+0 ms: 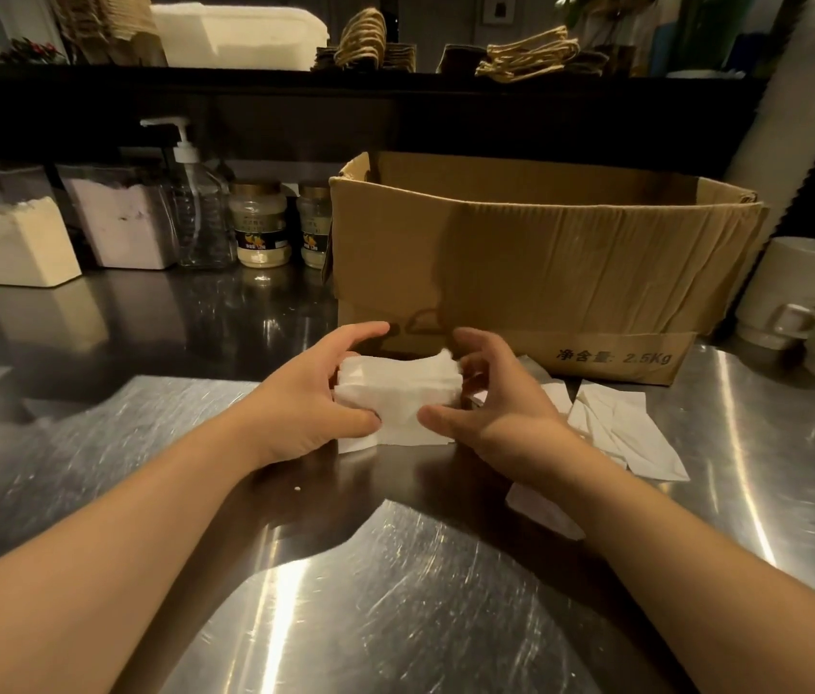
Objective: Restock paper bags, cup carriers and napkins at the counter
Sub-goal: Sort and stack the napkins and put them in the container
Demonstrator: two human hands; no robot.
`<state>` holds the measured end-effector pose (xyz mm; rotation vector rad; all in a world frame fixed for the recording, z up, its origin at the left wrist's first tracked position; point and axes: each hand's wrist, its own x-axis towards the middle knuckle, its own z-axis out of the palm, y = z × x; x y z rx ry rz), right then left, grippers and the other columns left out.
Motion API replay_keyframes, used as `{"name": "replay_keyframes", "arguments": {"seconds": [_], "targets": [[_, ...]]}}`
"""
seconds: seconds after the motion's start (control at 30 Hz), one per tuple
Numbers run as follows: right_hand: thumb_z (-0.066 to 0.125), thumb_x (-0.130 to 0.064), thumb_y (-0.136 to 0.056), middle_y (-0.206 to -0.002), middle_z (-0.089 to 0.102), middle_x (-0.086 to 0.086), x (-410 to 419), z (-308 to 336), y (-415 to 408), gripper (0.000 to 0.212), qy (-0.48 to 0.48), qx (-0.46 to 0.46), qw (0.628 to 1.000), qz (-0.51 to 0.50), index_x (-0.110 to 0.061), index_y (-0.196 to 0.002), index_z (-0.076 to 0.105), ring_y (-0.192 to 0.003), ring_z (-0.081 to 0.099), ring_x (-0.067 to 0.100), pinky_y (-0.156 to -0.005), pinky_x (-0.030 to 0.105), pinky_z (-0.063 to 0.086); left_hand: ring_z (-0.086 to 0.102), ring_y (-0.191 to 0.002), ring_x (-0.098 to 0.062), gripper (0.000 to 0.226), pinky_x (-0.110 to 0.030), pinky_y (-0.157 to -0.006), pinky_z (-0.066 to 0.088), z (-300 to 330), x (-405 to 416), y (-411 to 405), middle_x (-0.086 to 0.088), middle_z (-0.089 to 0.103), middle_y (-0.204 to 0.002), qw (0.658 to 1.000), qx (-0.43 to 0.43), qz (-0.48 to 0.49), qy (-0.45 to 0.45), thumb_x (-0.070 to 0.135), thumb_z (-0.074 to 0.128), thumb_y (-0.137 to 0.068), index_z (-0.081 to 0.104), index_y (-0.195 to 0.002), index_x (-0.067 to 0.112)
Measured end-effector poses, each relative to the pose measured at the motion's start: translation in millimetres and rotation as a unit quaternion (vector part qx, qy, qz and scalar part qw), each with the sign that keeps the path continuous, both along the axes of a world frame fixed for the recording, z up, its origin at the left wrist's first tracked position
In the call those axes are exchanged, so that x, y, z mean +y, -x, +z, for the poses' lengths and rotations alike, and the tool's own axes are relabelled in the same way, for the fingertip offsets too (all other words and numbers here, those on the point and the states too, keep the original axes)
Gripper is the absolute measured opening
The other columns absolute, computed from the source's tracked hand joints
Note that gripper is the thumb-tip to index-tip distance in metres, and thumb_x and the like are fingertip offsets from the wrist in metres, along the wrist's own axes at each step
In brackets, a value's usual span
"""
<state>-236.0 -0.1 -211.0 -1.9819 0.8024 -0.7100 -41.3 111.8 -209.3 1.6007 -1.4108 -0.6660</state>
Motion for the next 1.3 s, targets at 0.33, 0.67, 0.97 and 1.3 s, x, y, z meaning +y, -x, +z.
{"name": "replay_keyframes", "arguments": {"seconds": [0.33,0.67,0.97,1.3], "targets": [[0.080,-0.019,-0.086,-0.104,0.073,-0.007,-6.8,0.3,14.8,0.035,-0.067,-0.001,0.990,0.128,-0.031,-0.116,0.065,-0.094,0.071,0.007,-0.082,0.025,0.057,0.067,-0.107,-0.010,0.087,-0.027,-0.088,0.060,-4.9,-5.0,1.2,0.014,0.064,-0.120,0.999,0.022,-0.012,-0.047,0.037,0.094,-0.059,0.052,-0.135,0.045],[0.078,-0.045,-0.083,-0.129,0.039,-0.023,0.2,7.1,13.8,0.098,0.015,0.119,0.986,0.119,-0.038,-0.158,0.016,-0.119,0.043,0.001,-0.099,0.020,0.037,0.066,-0.105,-0.001,0.054,-0.023,-0.086,0.059,-9.5,-7.0,3.6,0.023,0.070,-0.103,0.999,0.008,-0.021,-0.046,0.031,0.090,-0.070,0.063,-0.117,0.037],[0.083,-0.035,-0.081,-0.090,0.070,-0.014,-2.5,20.8,20.1,0.027,0.065,0.116,0.988,0.074,-0.032,-0.100,0.065,-0.081,0.067,0.001,-0.064,0.012,0.051,0.074,-0.103,-0.022,0.062,-0.038,-0.085,0.062,-1.7,-4.7,7.9,-0.003,0.077,-0.106,0.993,0.110,-0.018,0.034,0.018,0.088,-0.065,0.062,-0.121,0.019],[0.084,-0.020,-0.082,-0.110,0.073,-0.005,20.7,13.2,4.9,0.049,-0.050,-0.139,0.983,0.110,-0.028,-0.125,0.061,-0.101,0.071,0.012,-0.078,0.030,0.062,0.072,-0.104,-0.015,0.092,-0.035,-0.088,0.061,3.2,-3.3,21.2,0.006,0.075,-0.105,0.984,0.168,-0.017,0.049,0.048,0.101,-0.039,0.064,-0.120,0.024]]}}
